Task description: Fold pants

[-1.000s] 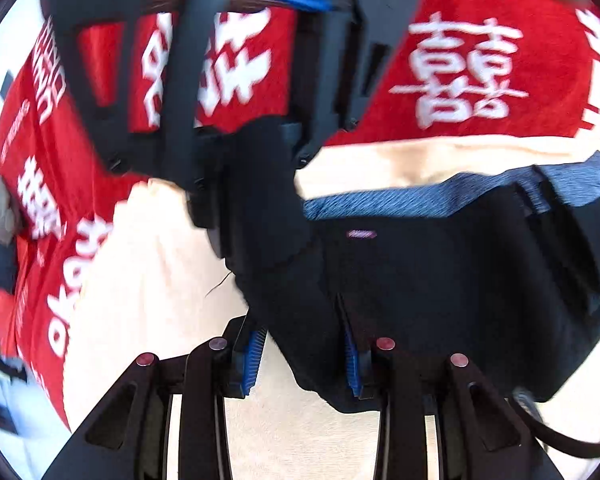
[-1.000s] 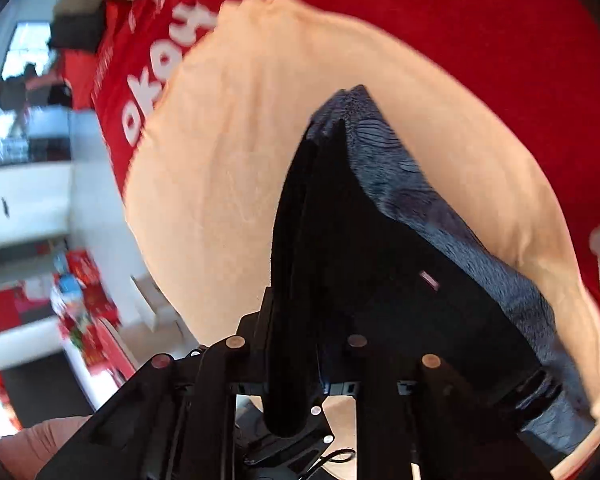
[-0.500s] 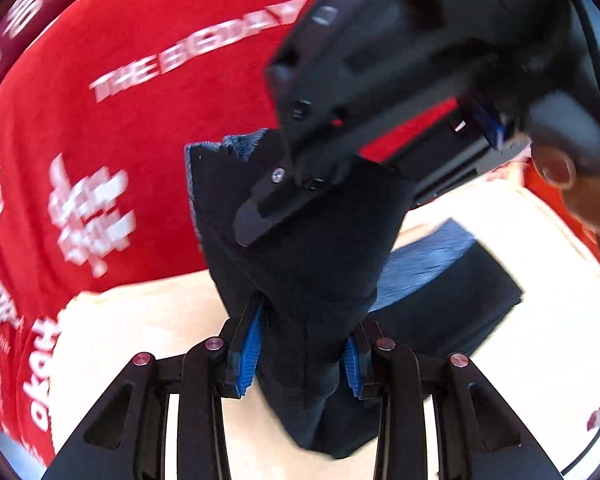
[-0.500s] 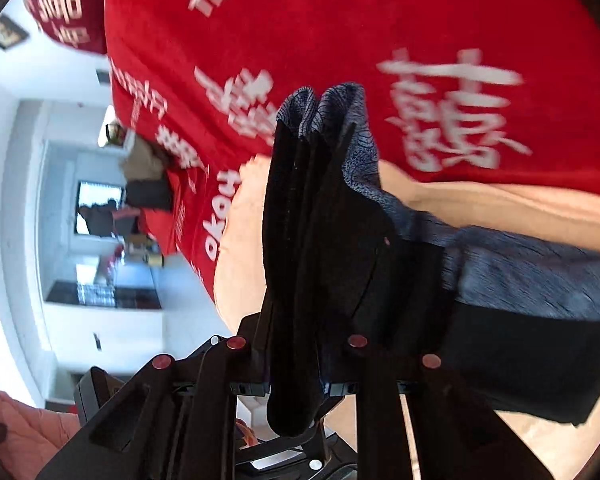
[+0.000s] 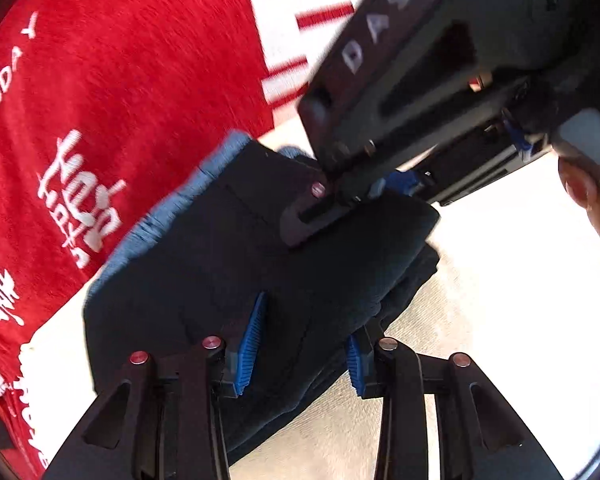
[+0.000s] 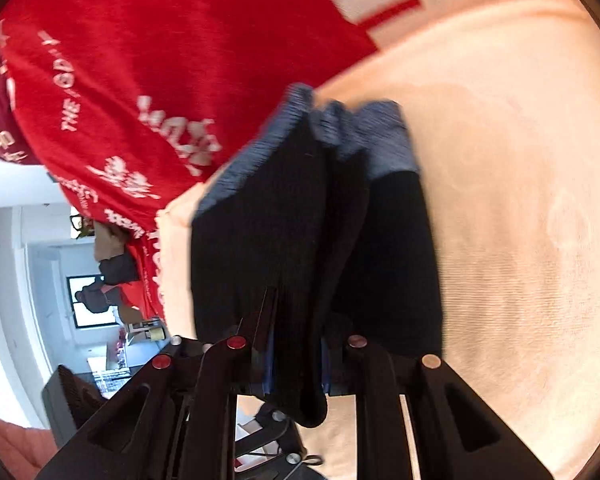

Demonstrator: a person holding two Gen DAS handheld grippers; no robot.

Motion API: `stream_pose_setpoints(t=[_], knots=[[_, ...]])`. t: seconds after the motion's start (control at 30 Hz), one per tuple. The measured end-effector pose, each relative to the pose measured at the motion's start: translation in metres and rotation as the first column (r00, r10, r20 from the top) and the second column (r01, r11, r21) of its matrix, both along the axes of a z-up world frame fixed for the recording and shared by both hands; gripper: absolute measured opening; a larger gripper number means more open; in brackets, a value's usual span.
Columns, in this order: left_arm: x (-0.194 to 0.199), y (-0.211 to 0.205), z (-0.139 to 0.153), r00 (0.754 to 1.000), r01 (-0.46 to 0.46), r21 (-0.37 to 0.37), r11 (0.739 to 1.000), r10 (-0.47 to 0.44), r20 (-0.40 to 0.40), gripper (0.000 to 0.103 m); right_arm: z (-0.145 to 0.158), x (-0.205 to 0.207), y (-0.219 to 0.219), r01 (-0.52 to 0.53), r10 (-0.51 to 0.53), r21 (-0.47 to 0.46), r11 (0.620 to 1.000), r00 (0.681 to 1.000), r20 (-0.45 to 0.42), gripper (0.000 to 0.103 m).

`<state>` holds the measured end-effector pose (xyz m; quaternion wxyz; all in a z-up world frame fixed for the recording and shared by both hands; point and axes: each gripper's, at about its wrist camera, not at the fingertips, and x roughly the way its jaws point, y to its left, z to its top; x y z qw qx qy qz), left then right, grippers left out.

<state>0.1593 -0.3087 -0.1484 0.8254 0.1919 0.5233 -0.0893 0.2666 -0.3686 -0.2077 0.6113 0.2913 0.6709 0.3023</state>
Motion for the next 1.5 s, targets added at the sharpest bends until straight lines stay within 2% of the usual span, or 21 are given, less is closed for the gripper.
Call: stream_pose_setpoints(t=[0.1, 0.13, 0.17, 0.3, 0.43, 0.57, 0.63, 0.73, 0.83, 0.9, 0.97, 1.03, 1.17, 1.2, 1.23, 1.33, 1.5], knots=[[-0.004, 0.0, -0.005, 1.0, -0.008, 0.026, 1.0, 0.008, 0.008, 0.062, -0.01, -0.006, -0.008, 0.02, -0.02, 0.028, 0.999, 1.0, -0.002, 0.019], [-0.005, 0.004, -0.003, 1.0, -0.018, 0.025, 1.0, 0.018, 0.004, 0.076, -0.009, -0.009, -0.009, 0.013, -0.013, 0.019, 1.0, 1.0, 0.008, 0.019], [-0.005, 0.009, -0.002, 1.0, -0.025, 0.008, 1.0, 0.025, -0.019, 0.084, -0.007, -0.011, -0.01, 0.003, -0.003, 0.005, 1.0, 1.0, 0.015, 0.019], [-0.01, 0.033, 0.013, 0.996, -0.063, -0.026, 0.998, 0.061, -0.069, 0.084, 0.014, -0.011, 0.001, -0.048, 0.056, -0.101, 0.994, 0.996, 0.075, 0.021], [-0.019, 0.061, 0.038, 0.994, -0.105, -0.058, 0.993, 0.103, -0.037, 0.084, 0.038, -0.016, 0.013, -0.085, 0.134, -0.289, 0.954, 0.979, 0.155, 0.027], [-0.017, 0.101, 0.05, 0.978, -0.208, -0.095, 0.974, 0.207, -0.023, 0.084, 0.051, -0.023, 0.005, -0.01, 0.101, -0.419, 0.908, 0.976, 0.194, 0.028], [-0.007, 0.119, 0.044, 0.964, -0.265, -0.095, 0.96, 0.262, -0.046, 0.084, 0.058, -0.029, -0.013, 0.049, 0.051, -0.432, 0.9, 0.975, 0.217, 0.028], [0.005, 0.145, 0.026, 0.93, -0.364, -0.082, 0.928, 0.357, -0.089, 0.084, 0.076, -0.04, -0.01, 0.099, 0.003, -0.367, 0.925, 0.963, 0.269, 0.029], [0.009, 0.154, 0.012, 0.906, -0.412, -0.077, 0.908, 0.399, -0.138, 0.084, 0.079, -0.044, 0.007, 0.065, 0.039, -0.344, 0.937, 0.958, 0.285, 0.028], [0.008, 0.155, 0.0, 0.893, -0.433, -0.08, 0.898, 0.415, -0.173, 0.084, 0.067, -0.045, 0.02, 0.016, 0.079, -0.367, 0.93, 0.967, 0.243, 0.028], [0.006, 0.153, 0.0, 0.888, -0.444, -0.075, 0.893, 0.428, -0.167, 0.084, 0.05, -0.049, 0.032, -0.006, 0.101, -0.414, 0.91, 0.973, 0.208, 0.028], [0.004, 0.149, -0.001, 0.89, -0.437, -0.068, 0.897, 0.42, -0.176, 0.084, 0.042, -0.054, 0.037, -0.002, 0.108, -0.441, 0.897, 0.971, 0.215, 0.028], [0.003, 0.148, -0.001, 0.889, -0.438, -0.078, 0.895, 0.419, -0.186, 0.085, 0.045, -0.06, 0.039, 0.009, 0.109, -0.465, 0.885, 0.968, 0.226, 0.028], [0.002, 0.15, -0.001, 0.886, -0.444, -0.084, 0.892, 0.422, -0.193, 0.088, 0.045, -0.06, 0.041, 0.011, 0.11, -0.472, 0.882, 0.967, 0.228, 0.028], [0.002, 0.152, -0.001, 0.88, -0.453, -0.084, 0.887, 0.43, -0.204, 0.095, 0.045, -0.06, 0.042, 0.007, 0.117, -0.479, 0.878, 0.966, 0.229, 0.028], [-0.001, 0.162, -0.002, 0.853, -0.496, -0.113, 0.861, 0.459, -0.25, 0.096, 0.047, -0.06, 0.045, 0.011, 0.115, -0.491, 0.871, 0.968, 0.225, 0.029], [-0.006, 0.167, -0.001, 0.85, -0.497, -0.111, 0.86, 0.458, -0.26, 0.096, 0.049, -0.068, 0.054, 0.01, 0.132, -0.518, 0.855, 0.963, 0.236, 0.038]])
